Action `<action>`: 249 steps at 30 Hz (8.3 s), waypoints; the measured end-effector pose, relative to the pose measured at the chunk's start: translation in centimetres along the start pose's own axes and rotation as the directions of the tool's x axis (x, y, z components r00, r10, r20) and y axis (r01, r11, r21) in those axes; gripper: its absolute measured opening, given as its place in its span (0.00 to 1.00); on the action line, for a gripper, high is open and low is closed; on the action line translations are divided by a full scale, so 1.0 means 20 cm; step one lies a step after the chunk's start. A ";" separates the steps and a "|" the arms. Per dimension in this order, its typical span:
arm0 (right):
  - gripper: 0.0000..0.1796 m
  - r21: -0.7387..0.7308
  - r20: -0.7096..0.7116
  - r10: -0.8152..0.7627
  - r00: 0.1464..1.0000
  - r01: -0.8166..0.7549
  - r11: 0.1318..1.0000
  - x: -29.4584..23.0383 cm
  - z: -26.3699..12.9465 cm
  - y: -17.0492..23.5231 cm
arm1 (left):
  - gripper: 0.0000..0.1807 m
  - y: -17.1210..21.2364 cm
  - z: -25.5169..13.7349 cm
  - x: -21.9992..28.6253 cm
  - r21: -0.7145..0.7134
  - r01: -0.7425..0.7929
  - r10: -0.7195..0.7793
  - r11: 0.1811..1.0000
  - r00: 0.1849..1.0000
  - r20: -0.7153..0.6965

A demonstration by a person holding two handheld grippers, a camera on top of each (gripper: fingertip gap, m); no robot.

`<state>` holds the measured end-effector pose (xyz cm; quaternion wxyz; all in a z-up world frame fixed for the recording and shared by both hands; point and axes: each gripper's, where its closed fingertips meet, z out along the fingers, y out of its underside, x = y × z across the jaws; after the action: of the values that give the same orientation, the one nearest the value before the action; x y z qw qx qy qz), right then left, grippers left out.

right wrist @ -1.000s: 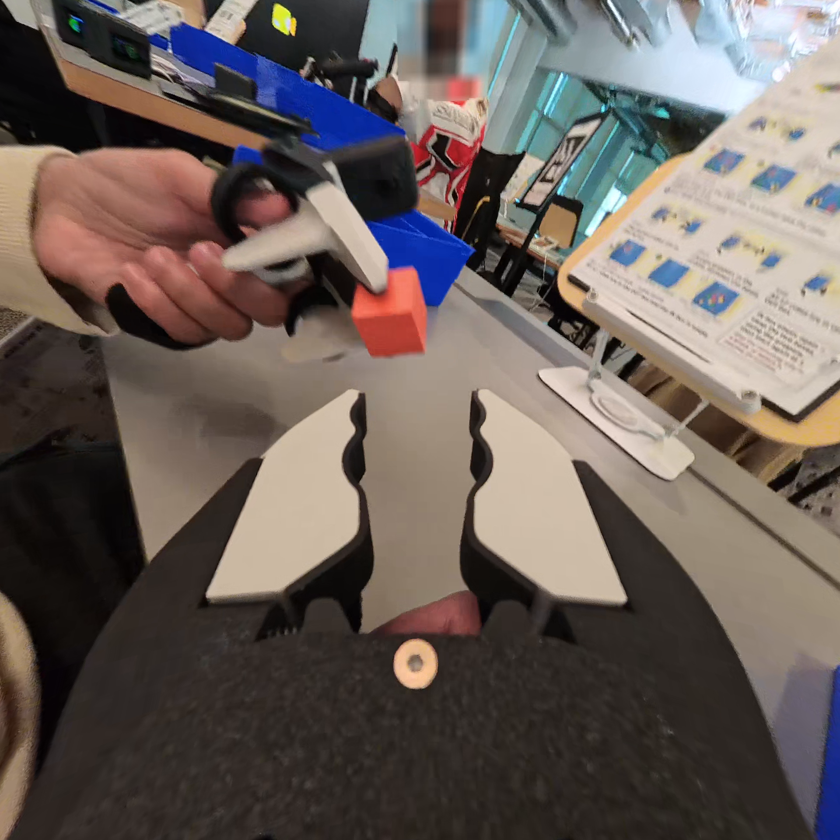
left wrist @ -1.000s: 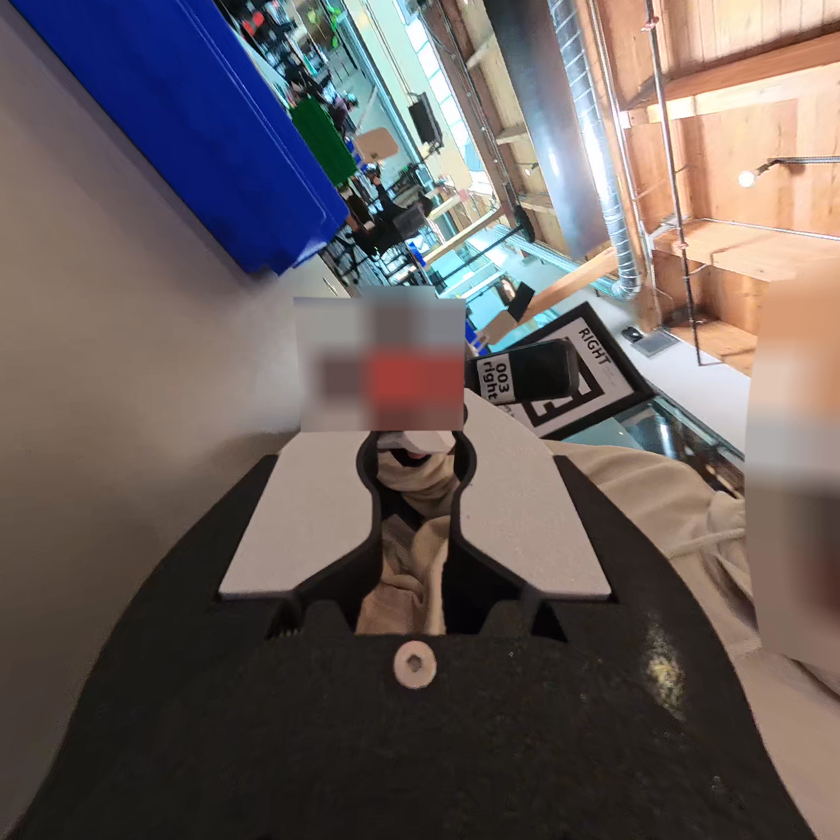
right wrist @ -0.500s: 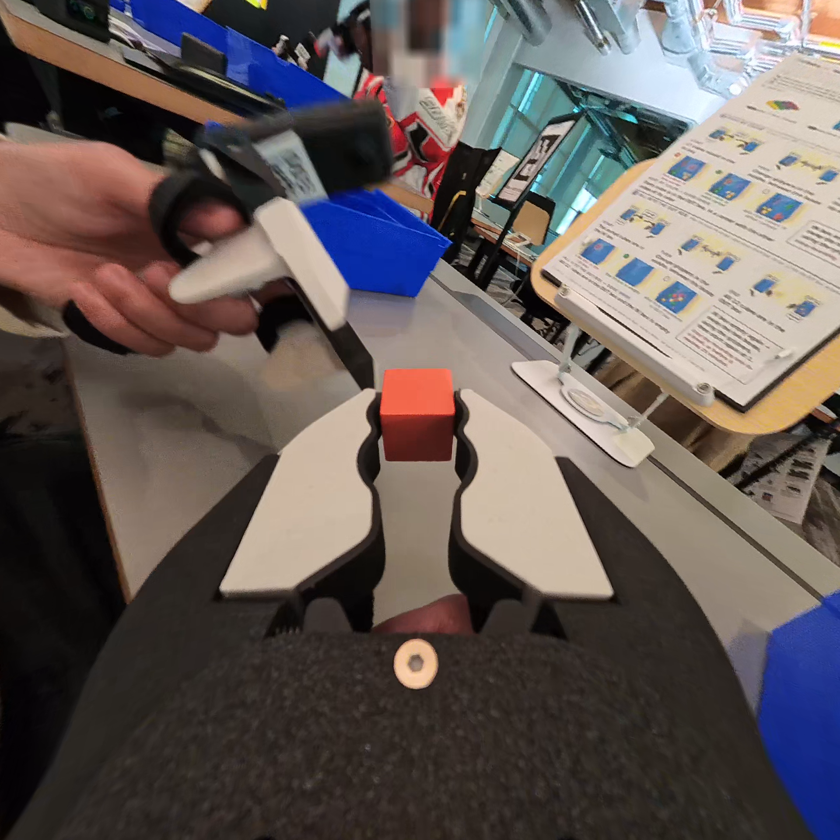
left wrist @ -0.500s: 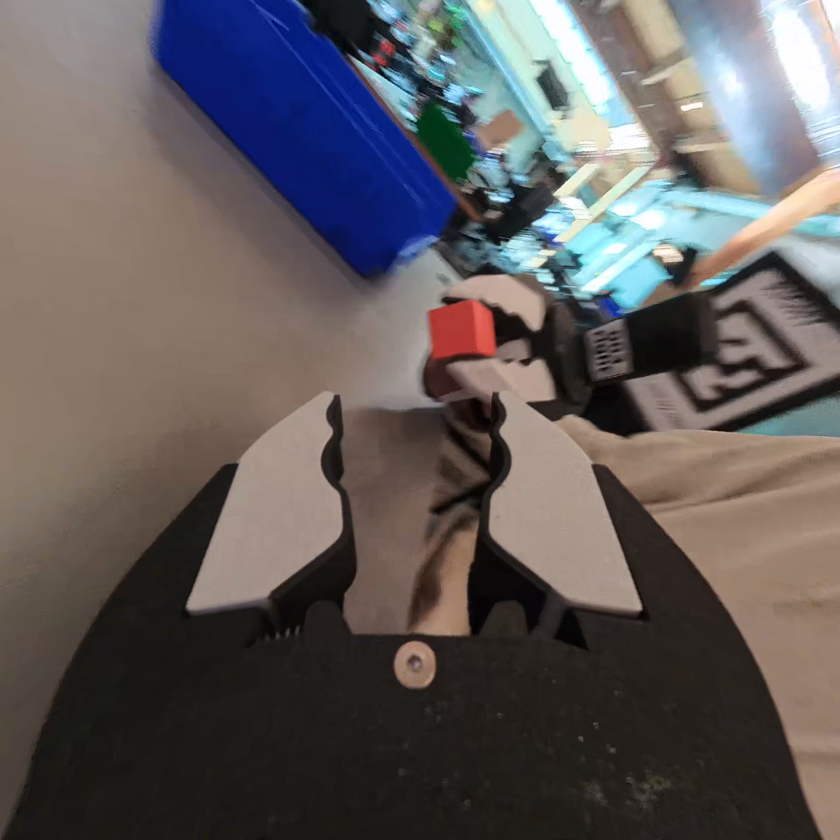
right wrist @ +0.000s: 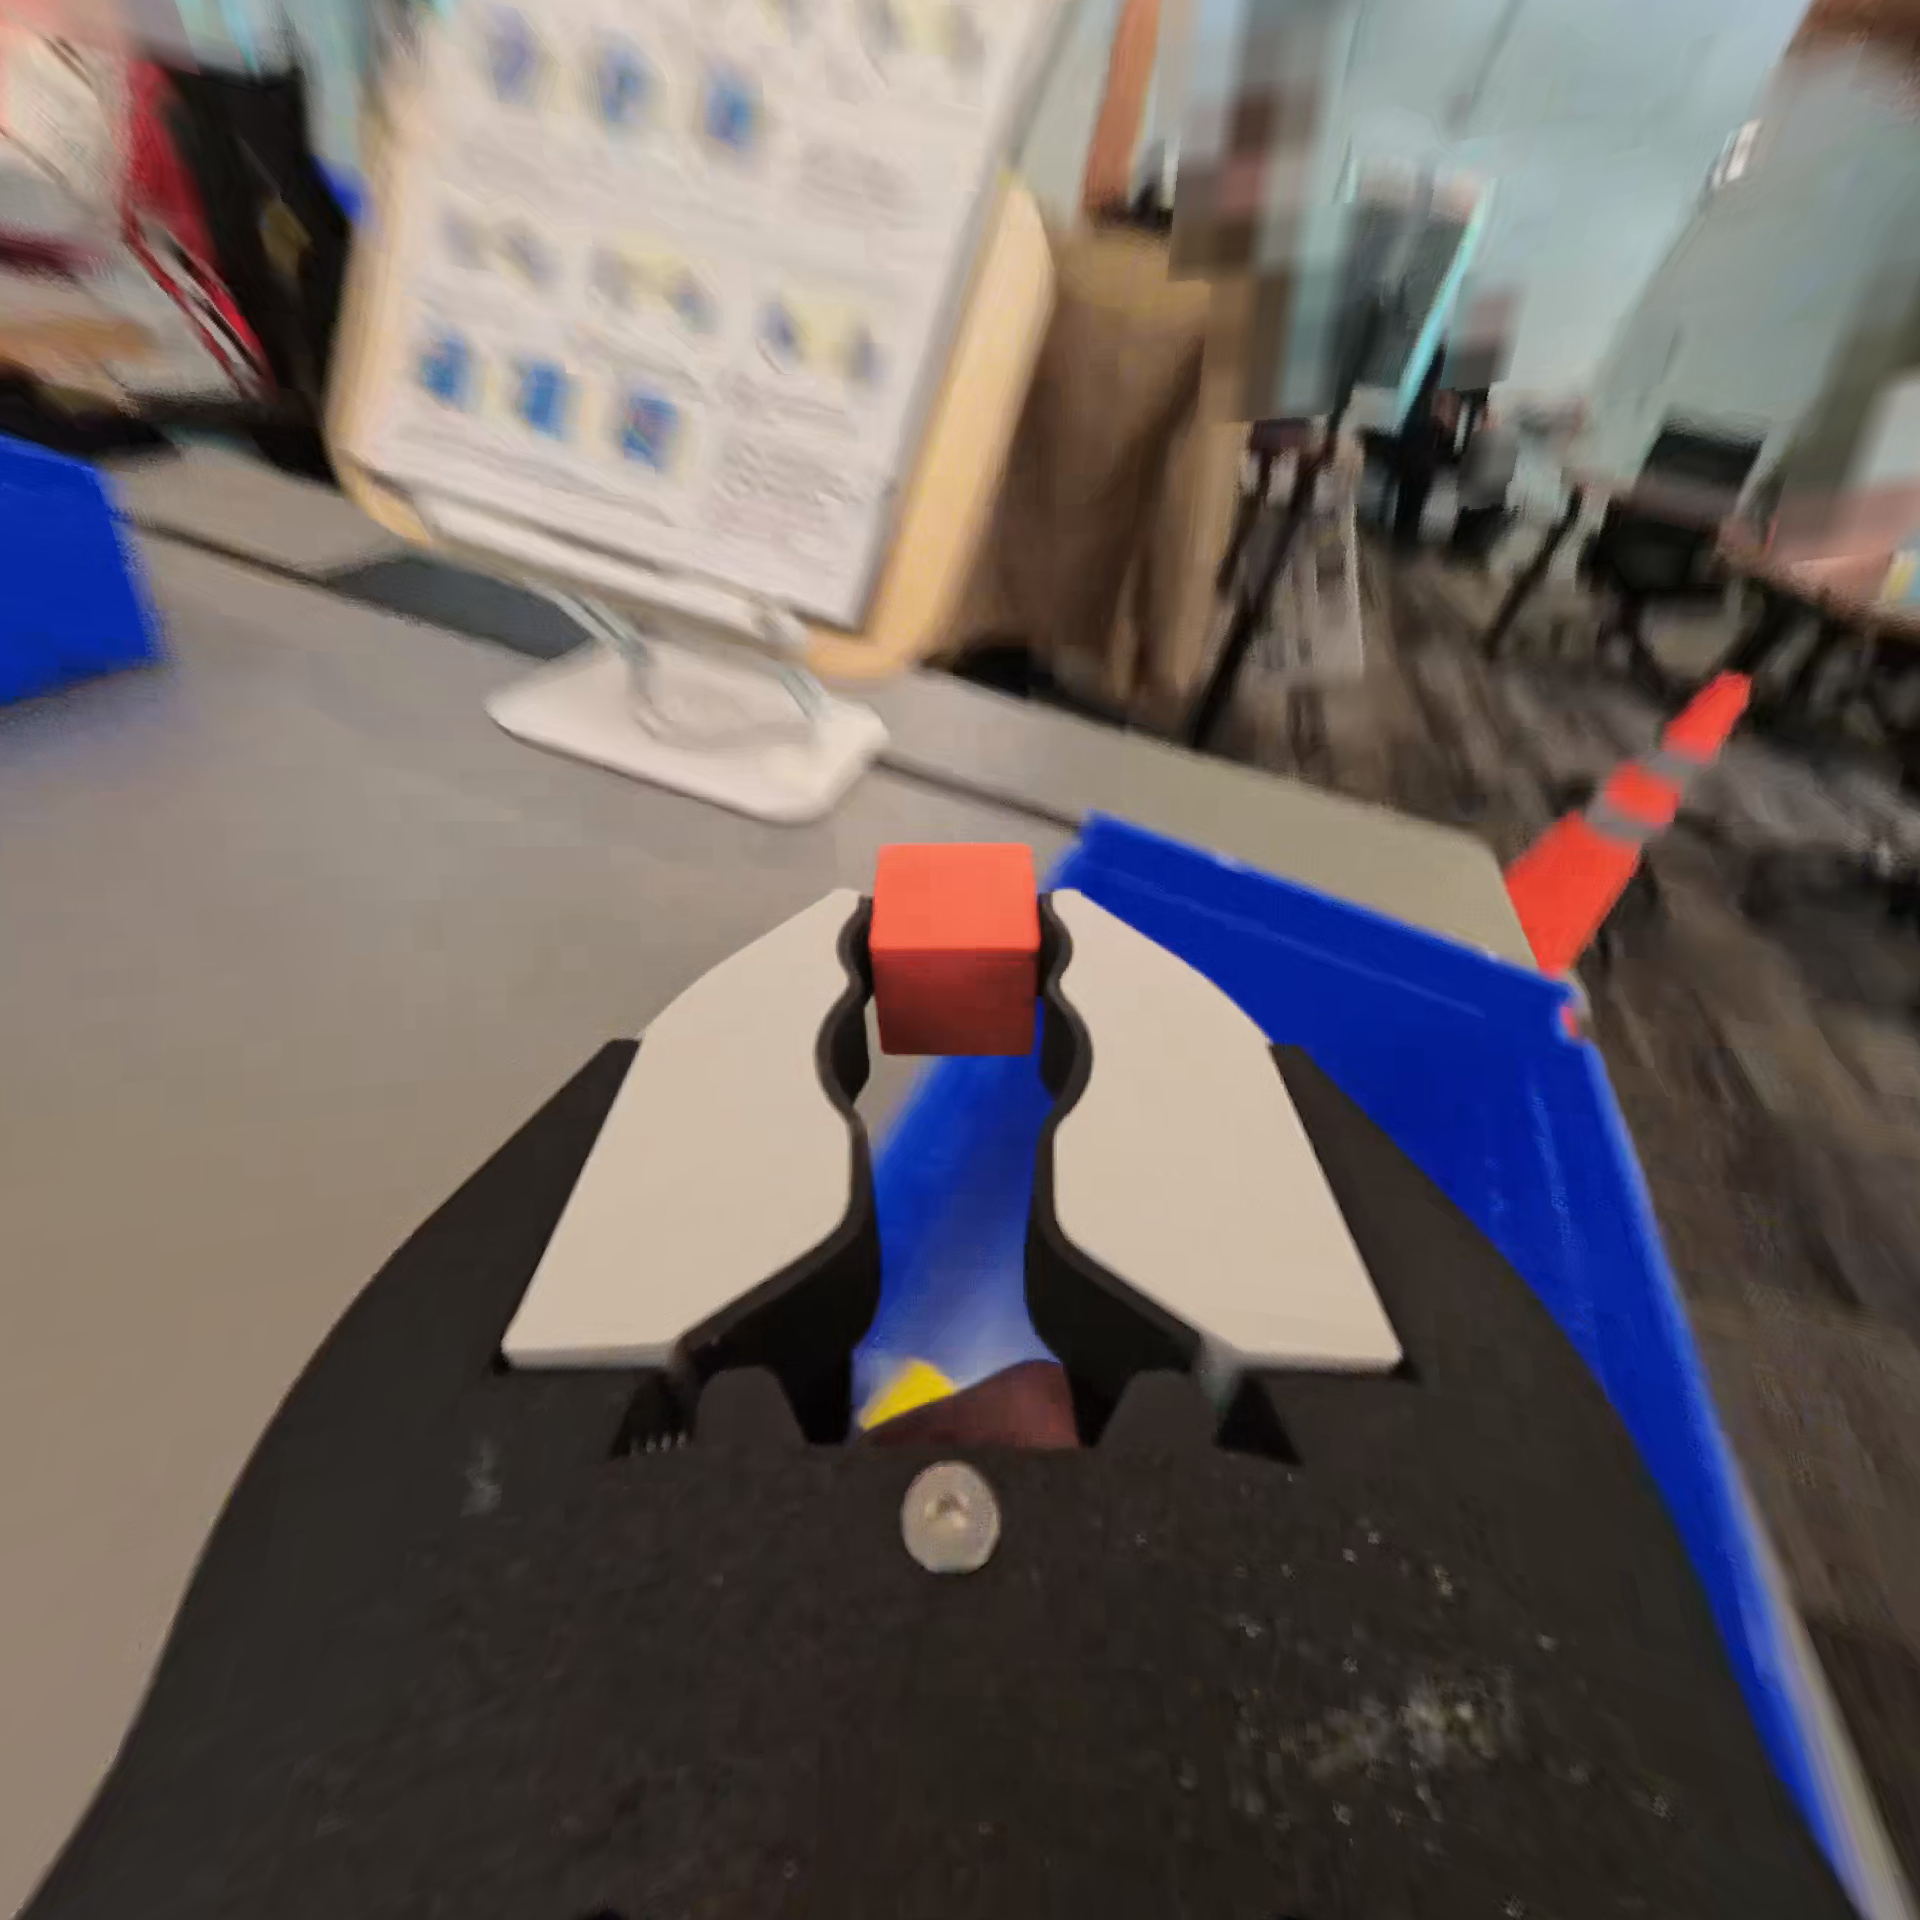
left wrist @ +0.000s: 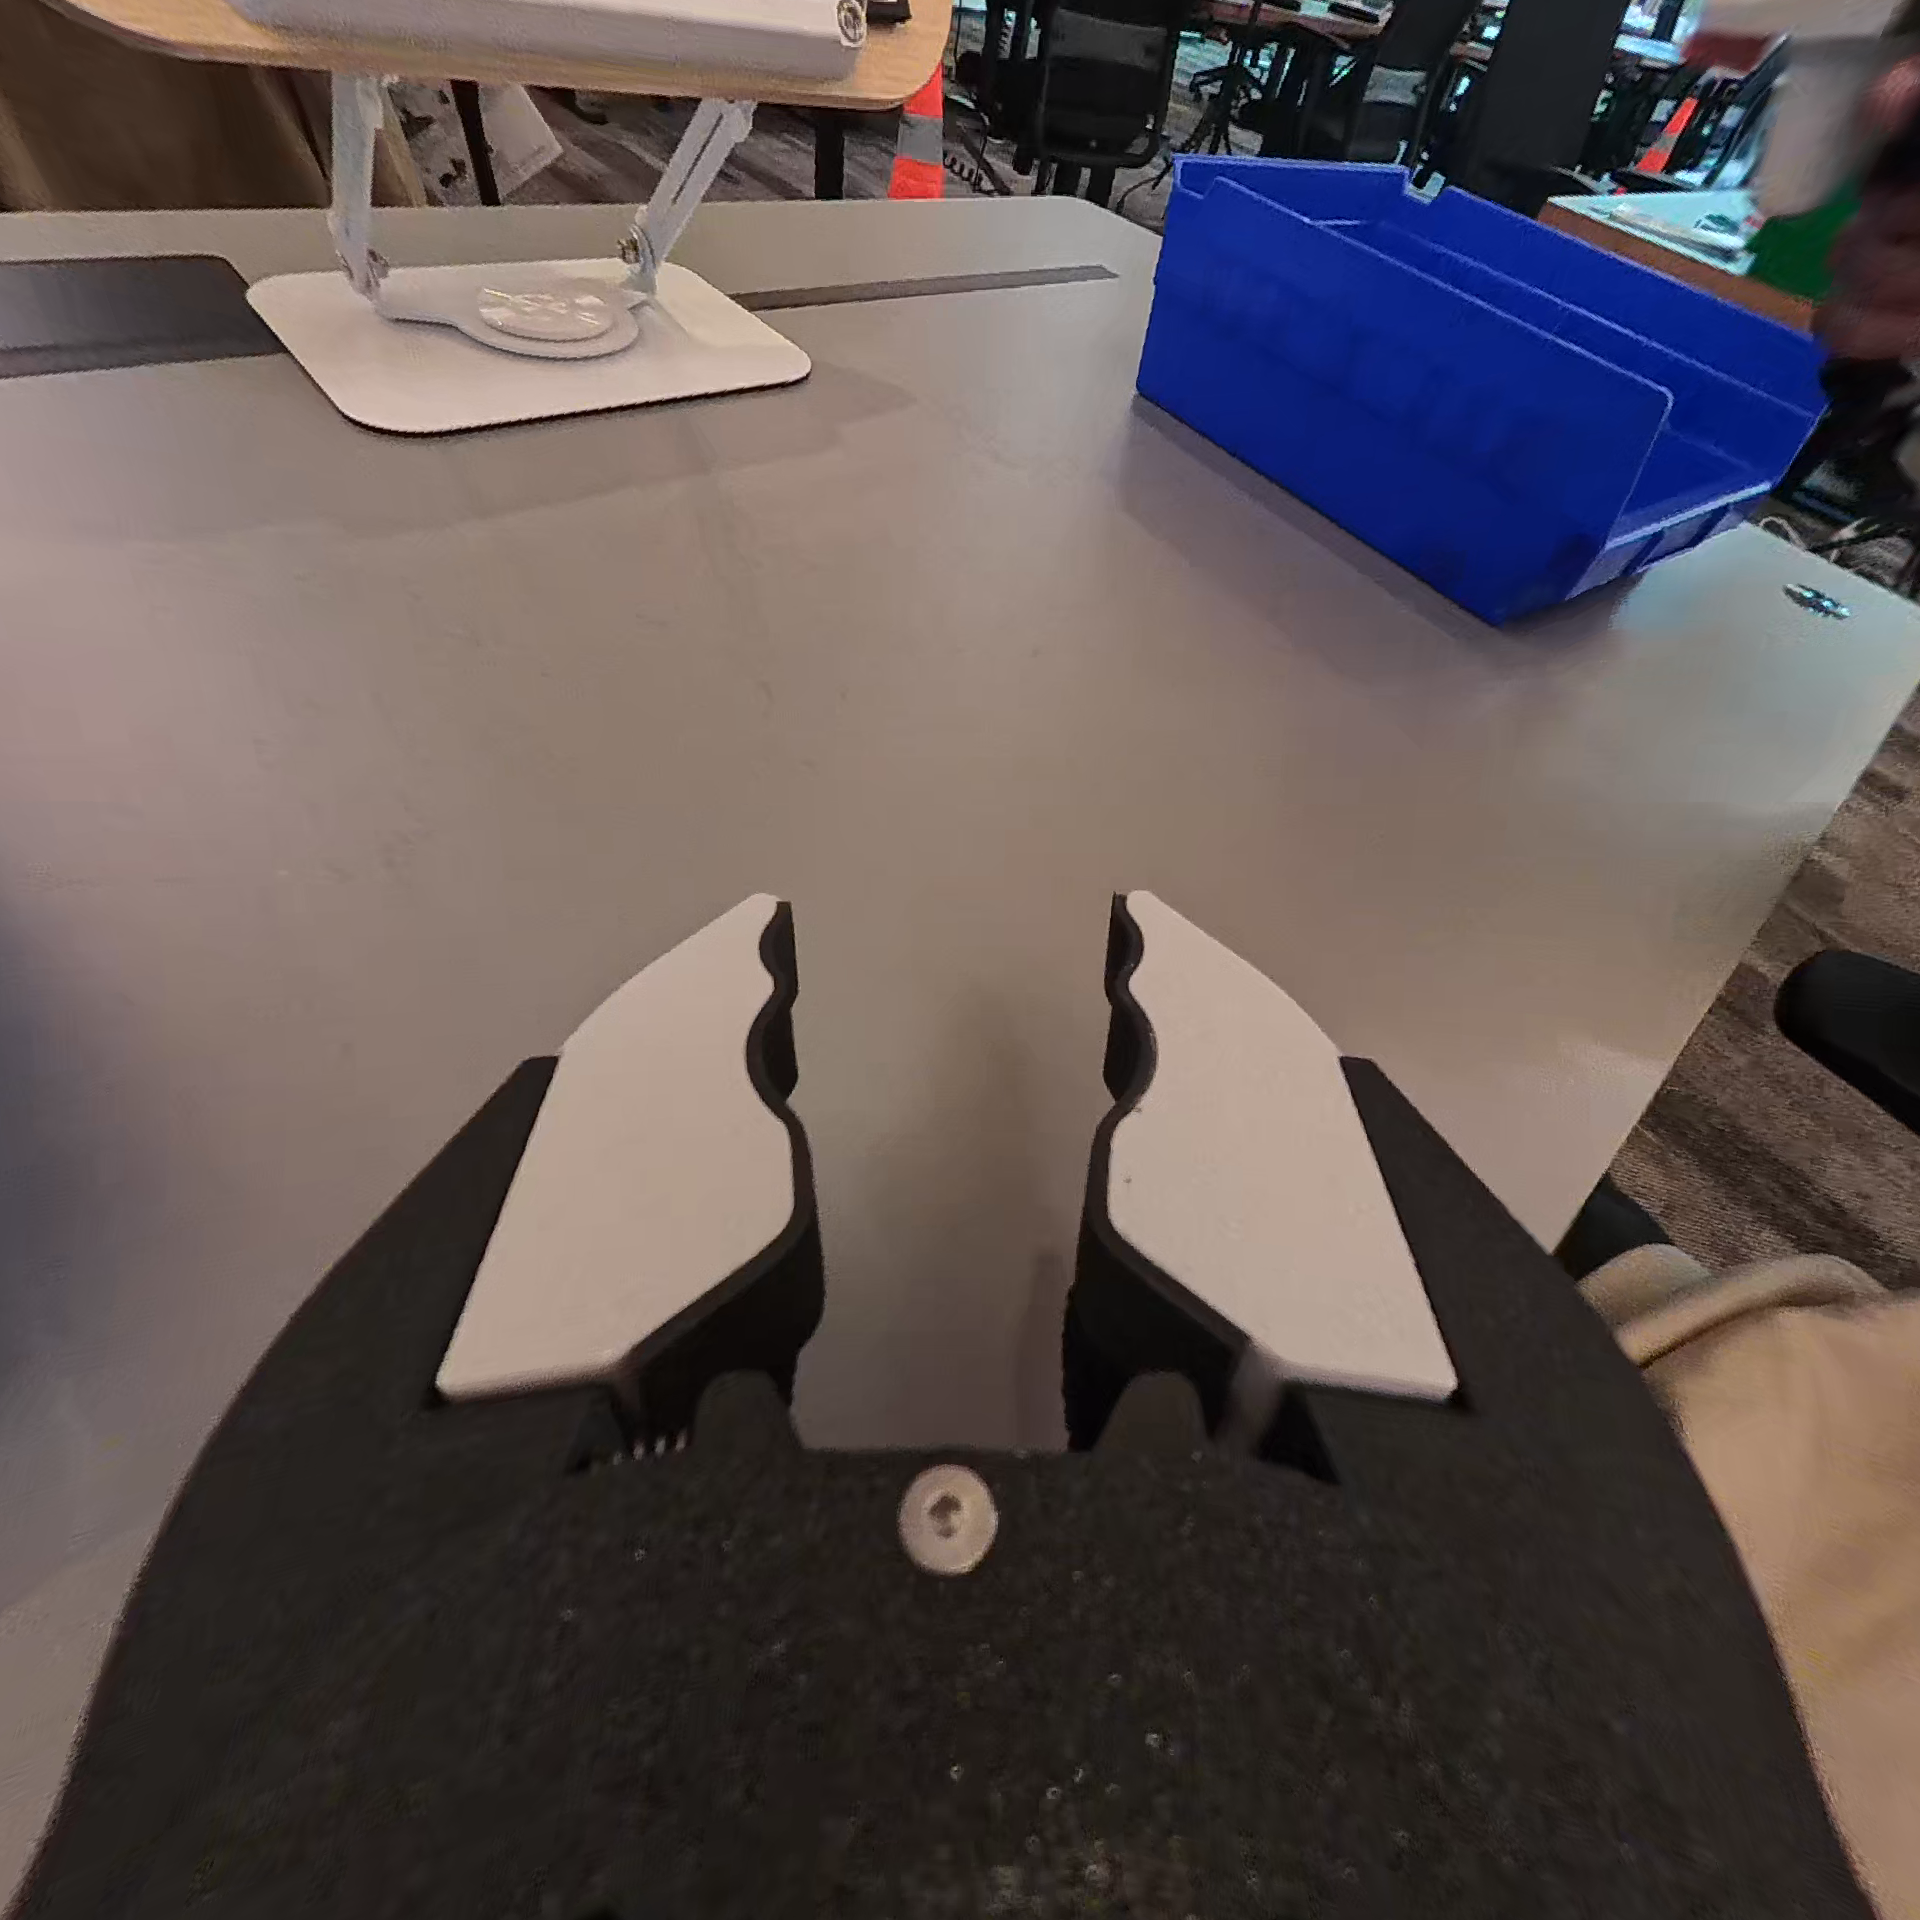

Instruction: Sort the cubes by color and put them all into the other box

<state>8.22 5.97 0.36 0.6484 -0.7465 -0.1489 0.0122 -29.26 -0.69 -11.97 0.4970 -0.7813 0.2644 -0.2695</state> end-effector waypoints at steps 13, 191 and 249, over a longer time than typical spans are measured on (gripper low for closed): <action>0.17 -0.713 0.096 0.180 0.979 -0.059 0.698 0.35 0.90 0.88 | 0.31 0.02 0.03 0.04 -0.049 -0.095 0.095 0.994 0.995 0.005; 0.19 -0.173 0.636 0.261 0.727 -0.195 0.965 -1.25 -0.19 0.36 | 0.32 0.16 -0.04 -0.01 -0.141 -0.017 0.021 0.990 1.000 0.023; 0.18 -0.248 0.721 0.238 0.650 -0.078 0.966 -1.37 -0.25 0.47 | 0.34 0.22 -0.54 -1.52 -0.616 0.478 -0.121 0.626 0.840 0.529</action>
<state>-14.94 -6.37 -12.70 0.4507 -0.7456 -0.3355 0.3585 -59.05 11.45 -16.93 0.1369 -0.9855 0.0922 -0.0398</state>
